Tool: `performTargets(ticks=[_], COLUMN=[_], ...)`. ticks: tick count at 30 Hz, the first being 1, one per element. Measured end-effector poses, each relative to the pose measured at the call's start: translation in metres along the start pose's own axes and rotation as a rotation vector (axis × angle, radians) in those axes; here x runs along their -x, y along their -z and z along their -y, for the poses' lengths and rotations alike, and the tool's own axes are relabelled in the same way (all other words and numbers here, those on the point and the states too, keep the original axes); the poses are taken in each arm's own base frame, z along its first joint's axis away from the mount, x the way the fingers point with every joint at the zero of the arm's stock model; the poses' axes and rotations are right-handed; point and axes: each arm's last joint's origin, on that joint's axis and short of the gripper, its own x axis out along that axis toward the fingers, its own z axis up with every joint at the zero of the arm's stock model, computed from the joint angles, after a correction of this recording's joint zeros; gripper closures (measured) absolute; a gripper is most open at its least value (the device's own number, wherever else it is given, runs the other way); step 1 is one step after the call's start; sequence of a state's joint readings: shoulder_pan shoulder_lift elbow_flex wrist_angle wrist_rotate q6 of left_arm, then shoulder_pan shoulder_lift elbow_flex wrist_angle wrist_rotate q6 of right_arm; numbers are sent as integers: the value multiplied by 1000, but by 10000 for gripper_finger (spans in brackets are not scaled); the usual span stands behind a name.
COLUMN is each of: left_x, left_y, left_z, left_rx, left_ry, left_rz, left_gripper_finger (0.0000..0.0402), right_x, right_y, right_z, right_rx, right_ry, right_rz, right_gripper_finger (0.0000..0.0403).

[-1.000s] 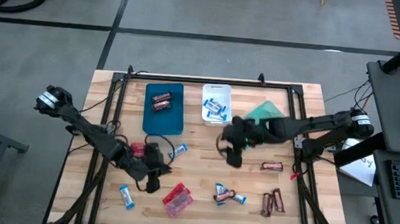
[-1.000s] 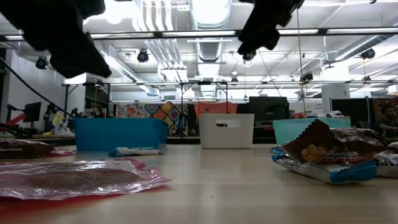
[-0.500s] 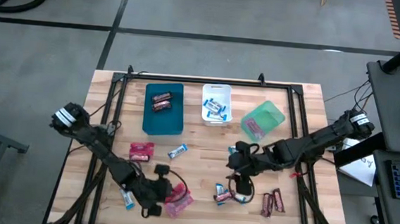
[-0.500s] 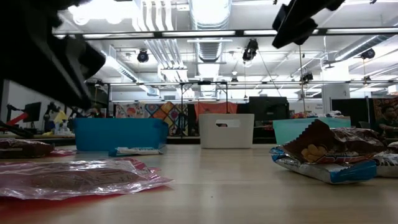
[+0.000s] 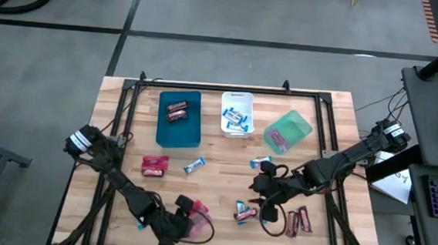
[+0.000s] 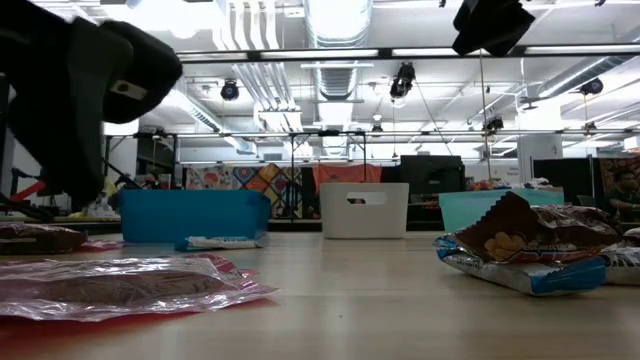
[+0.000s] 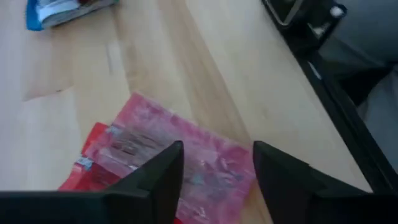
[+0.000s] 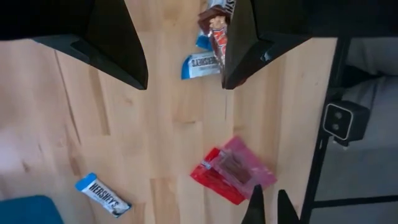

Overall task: Sort candy
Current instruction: Put the red candy into the green bin

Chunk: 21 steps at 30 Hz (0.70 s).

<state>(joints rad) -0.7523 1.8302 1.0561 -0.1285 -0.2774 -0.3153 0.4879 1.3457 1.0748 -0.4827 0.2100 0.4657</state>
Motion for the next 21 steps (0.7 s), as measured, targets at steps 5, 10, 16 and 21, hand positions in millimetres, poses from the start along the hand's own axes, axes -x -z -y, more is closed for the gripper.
performTargets(ticks=[5, 10, 16, 21], left_x=[1, -6, -16, -22], left_y=[5, 10, 13, 17], left_z=[5, 4, 6, 6], left_rx=[-20, -23, -30, -34], left_ry=[-4, -54, -61, -68], left_rz=[-23, -33, -52, -69], left_gripper_finger=[194, 191, 191, 191], right_x=[0, 0, 0, 0], right_y=[1, 1, 2, 2], right_z=[-2, -2, -2, -2], right_rx=[-22, -26, -25, -25], right_ry=[-5, -3, -3, -3], right_rz=[0, 0, -1, -1], right_gripper_finger=[200, 200, 200, 200])
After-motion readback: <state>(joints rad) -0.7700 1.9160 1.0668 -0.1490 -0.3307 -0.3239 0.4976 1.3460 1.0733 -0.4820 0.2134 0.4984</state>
